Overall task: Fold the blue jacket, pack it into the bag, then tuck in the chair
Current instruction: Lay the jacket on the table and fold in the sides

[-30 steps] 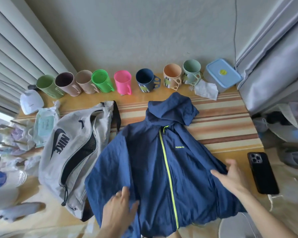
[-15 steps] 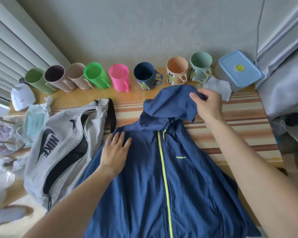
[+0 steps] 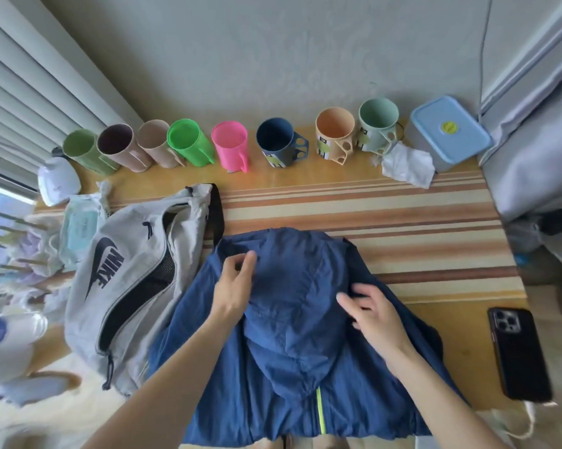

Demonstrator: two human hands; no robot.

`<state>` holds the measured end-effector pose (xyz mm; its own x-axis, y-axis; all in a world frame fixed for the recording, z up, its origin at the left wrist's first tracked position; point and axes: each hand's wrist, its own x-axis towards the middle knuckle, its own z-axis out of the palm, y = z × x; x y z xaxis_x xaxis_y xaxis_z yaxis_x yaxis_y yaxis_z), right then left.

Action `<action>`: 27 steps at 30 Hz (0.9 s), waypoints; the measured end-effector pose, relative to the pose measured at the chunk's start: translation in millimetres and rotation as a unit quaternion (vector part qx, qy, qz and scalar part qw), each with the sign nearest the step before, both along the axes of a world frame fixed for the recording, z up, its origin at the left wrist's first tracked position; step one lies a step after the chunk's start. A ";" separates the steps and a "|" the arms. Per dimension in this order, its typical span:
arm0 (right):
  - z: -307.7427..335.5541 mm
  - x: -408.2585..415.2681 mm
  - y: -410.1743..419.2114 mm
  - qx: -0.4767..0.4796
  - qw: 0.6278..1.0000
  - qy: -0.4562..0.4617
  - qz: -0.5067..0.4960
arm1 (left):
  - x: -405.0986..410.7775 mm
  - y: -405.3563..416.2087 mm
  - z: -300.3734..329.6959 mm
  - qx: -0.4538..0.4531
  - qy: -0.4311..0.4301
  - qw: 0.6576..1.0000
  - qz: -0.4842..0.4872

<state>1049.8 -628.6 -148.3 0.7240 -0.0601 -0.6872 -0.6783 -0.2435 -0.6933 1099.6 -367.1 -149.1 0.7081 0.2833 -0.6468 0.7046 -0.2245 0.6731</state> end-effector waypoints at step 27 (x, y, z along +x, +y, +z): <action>2.5 61.1 -180.4 -0.245 0.963 -0.057 -0.097 | -7.4 -111.2 -77.2 0.373 -0.034 0.824 -0.425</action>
<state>1110.9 -809.0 -145.8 0.7351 -0.4990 -0.4589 -0.6706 -0.4361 -0.6001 1092.1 -478.3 -226.3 0.8833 -0.0328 -0.4677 0.0457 -0.9868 0.1554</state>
